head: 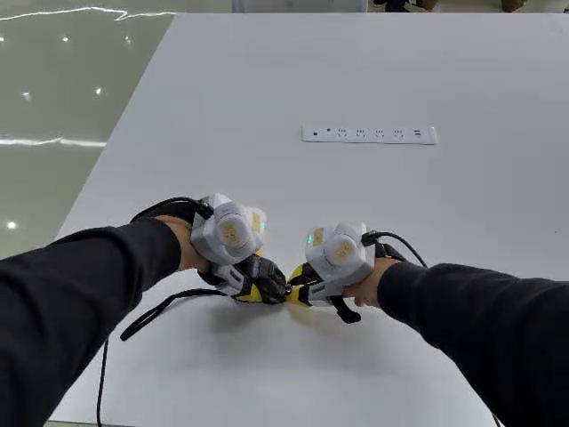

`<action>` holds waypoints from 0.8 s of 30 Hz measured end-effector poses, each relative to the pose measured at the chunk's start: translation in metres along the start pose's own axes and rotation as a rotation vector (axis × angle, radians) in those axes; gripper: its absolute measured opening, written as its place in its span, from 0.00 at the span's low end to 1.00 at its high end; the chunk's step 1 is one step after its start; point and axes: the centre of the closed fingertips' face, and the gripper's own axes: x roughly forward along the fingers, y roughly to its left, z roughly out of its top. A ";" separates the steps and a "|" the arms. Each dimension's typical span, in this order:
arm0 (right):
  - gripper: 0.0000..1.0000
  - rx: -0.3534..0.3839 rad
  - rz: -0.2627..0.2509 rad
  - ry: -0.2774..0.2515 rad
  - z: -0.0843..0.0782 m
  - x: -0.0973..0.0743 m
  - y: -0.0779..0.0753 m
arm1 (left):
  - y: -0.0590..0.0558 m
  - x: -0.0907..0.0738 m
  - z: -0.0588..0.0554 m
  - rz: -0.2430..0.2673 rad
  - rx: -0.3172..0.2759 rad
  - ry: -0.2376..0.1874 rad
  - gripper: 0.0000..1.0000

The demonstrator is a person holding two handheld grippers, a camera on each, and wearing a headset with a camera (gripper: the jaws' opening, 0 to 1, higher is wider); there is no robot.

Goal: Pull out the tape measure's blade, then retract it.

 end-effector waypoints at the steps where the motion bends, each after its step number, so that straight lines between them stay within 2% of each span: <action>1: 0.11 -0.003 0.001 0.000 0.000 0.000 0.000 | 0.000 0.000 0.000 -0.002 -0.005 0.000 0.33; 9: 0.10 -0.015 0.011 0.010 -0.002 -0.002 0.003 | -0.002 0.001 -0.001 -0.005 0.007 0.005 0.33; 15: 0.10 -0.014 0.008 0.021 -0.005 -0.005 0.002 | -0.002 0.001 -0.001 0.001 -0.023 -0.006 0.33; 24: 0.10 -0.017 0.003 0.034 -0.015 -0.015 0.000 | -0.001 0.002 -0.001 0.000 -0.039 0.004 0.33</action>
